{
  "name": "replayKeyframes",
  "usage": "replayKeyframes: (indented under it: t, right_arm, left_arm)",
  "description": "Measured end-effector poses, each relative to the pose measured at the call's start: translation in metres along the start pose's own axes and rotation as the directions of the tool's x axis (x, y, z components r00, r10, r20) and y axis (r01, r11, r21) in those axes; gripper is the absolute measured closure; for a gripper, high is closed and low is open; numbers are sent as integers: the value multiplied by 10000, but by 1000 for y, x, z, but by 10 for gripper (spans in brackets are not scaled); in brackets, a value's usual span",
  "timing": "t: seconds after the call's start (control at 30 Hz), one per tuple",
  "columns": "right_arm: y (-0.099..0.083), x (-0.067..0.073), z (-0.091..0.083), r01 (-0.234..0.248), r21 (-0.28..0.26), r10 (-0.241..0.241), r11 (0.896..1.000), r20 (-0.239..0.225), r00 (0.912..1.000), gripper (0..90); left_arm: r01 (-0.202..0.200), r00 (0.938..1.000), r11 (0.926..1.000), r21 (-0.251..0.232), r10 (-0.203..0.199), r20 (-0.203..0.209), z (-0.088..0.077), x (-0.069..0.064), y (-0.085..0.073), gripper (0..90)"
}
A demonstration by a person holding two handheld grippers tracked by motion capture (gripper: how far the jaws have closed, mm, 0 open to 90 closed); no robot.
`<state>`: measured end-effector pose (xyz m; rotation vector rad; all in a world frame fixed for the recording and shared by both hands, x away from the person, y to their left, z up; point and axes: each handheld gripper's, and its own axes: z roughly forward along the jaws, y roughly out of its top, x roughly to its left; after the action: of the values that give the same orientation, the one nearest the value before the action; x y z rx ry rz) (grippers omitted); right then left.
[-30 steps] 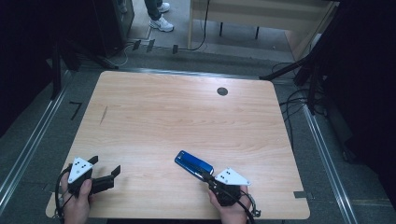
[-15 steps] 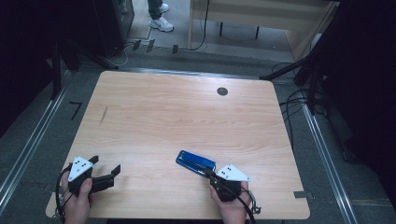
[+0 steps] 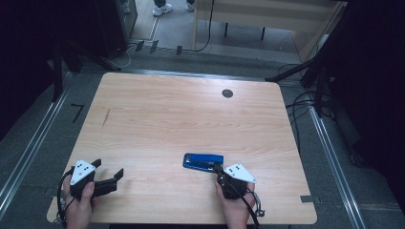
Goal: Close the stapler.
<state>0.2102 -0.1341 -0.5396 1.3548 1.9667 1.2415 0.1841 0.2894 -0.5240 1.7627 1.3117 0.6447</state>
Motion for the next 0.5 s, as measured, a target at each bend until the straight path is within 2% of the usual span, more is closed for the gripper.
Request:
replayKeyframes:
  t: [0.13,0.5]
  right_arm:
    - [3,-1,4,-46,-24,46,10000,137,9999,900]
    - [7,-4,11,74,0,-74,10000,164,9998,900]
  left_arm:
    - [-21,10000,10000,10,21,4,0,0,0,95]
    - [-22,10000,10000,26,22,6,0,0,0,96]
